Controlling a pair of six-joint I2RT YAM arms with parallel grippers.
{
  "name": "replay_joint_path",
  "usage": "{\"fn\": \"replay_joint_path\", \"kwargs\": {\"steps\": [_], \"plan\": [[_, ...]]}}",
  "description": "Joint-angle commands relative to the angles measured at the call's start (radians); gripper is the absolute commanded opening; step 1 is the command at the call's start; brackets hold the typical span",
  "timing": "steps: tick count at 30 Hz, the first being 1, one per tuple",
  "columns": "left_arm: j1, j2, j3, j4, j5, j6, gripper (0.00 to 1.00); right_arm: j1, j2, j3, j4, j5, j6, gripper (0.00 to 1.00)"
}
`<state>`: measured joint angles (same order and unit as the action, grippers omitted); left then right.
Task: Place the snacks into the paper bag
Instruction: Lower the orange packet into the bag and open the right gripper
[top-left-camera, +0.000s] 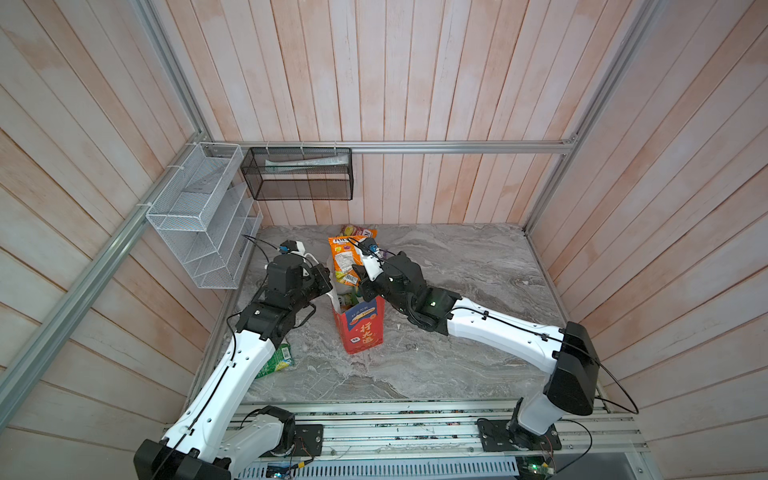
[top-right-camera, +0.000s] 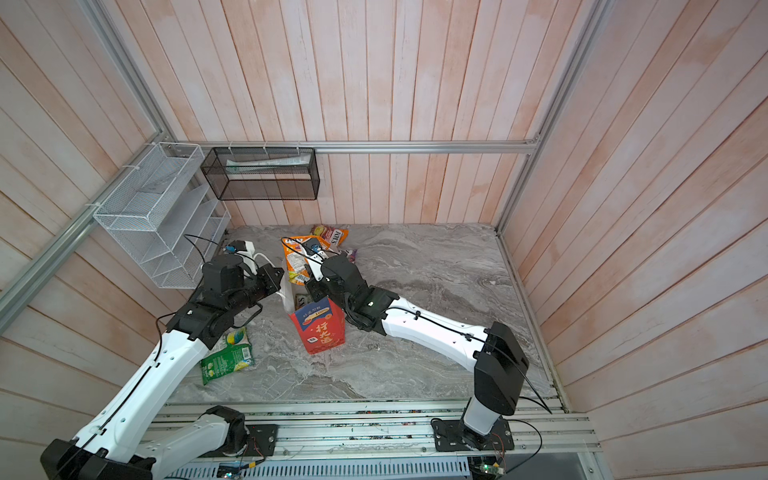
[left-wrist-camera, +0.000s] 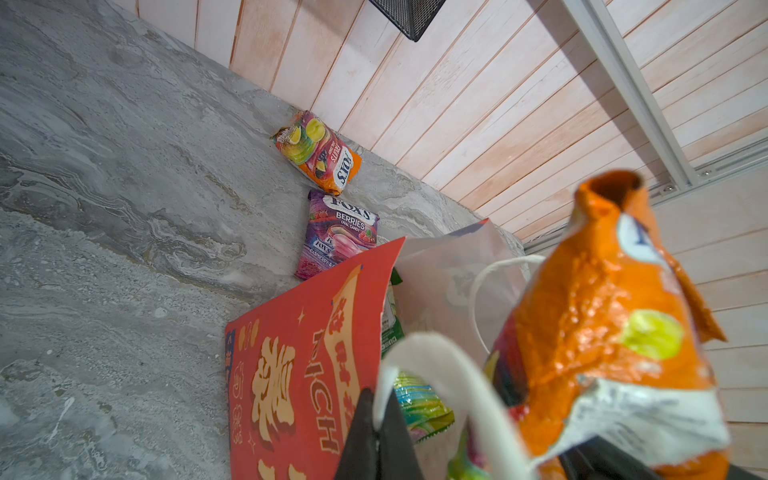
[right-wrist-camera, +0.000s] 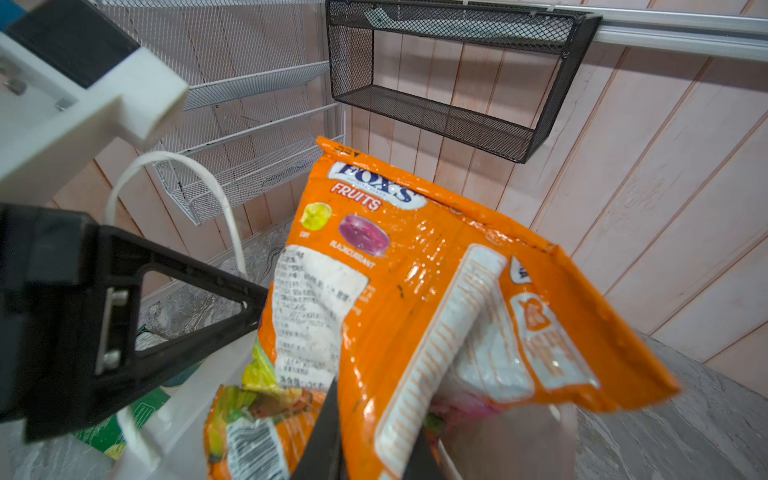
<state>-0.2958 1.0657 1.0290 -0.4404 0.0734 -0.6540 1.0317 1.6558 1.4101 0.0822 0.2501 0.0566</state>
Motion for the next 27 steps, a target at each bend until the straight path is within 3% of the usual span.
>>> {"fn": "replay_joint_path", "kwargs": {"steps": [1,7,12,22,27], "plan": [[-0.006,-0.004,-0.015,0.005,0.010,0.009,0.00,0.001,-0.014,0.036,0.026,-0.005,0.014,0.18],[-0.006,-0.003,-0.014,0.004,0.011,0.010,0.00,0.007,-0.037,0.041,0.009,-0.021,0.027,0.37],[-0.007,-0.003,-0.014,0.005,0.014,0.010,0.00,0.021,-0.080,0.048,-0.019,-0.002,0.037,0.46],[-0.008,0.000,-0.016,0.007,0.012,0.008,0.00,0.028,-0.078,0.181,-0.250,0.247,0.105,0.80],[-0.007,0.000,-0.016,0.006,0.014,0.009,0.00,0.036,0.038,0.288,-0.360,0.309,0.112,0.84]]}}
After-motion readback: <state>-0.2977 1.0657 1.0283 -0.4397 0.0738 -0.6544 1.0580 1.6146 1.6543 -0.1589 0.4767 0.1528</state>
